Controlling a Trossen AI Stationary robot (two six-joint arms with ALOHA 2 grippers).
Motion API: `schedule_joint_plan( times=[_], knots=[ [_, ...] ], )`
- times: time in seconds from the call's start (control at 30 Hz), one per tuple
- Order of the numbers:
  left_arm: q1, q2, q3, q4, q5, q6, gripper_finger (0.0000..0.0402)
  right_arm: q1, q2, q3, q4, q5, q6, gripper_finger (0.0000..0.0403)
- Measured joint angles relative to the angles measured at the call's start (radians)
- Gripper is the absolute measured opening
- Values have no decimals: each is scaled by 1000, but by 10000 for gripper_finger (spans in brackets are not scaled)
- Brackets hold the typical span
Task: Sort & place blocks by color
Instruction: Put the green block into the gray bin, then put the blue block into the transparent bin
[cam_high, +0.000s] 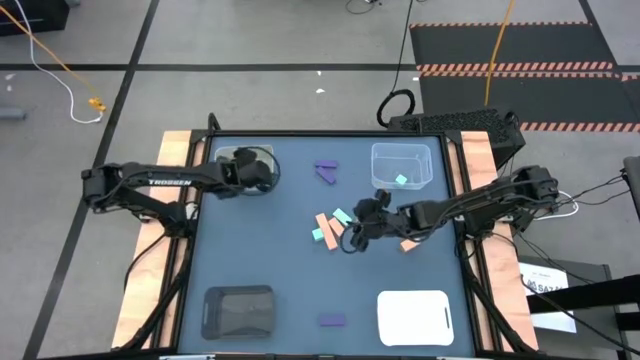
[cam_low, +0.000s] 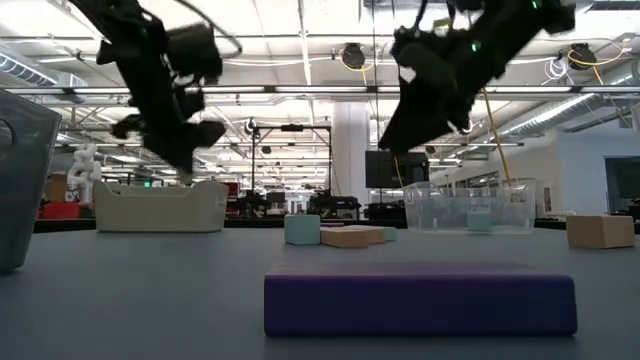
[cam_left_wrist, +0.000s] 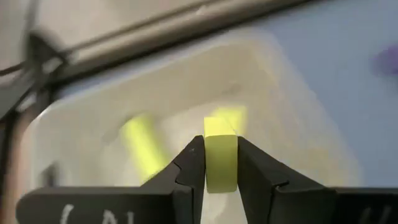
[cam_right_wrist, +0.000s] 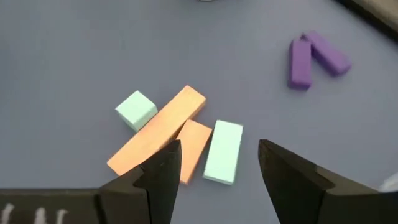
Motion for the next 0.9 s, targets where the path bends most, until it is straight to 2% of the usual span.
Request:
schedule_joint_plan(
  times=[0.07, 0.23, 0.37, 0.57, 0.8, 0.9],
  knots=[
    [18, -2, -1, -76, 1, -21, 87, -1, 0, -69, 116, 0, 26, 203],
    [47, -6, 0, -127, 1, -23, 99, -18, 0, -238, 402, 1, 54, 203],
    [52, -6, 0, -125, 1, -61, 101, -34, 0, -314, 477, 3, 73, 203],
    [51, -6, 0, -116, 44, -85, 103, -39, 26, -321, 501, -2, 15, 203],
    [47, -6, 0, -113, 114, -85, 104, -37, 154, -302, 591, -51, -94, 203],
    [47, -6, 0, -114, 125, -85, 104, -39, 204, -276, 612, -29, -115, 204]
  ],
)
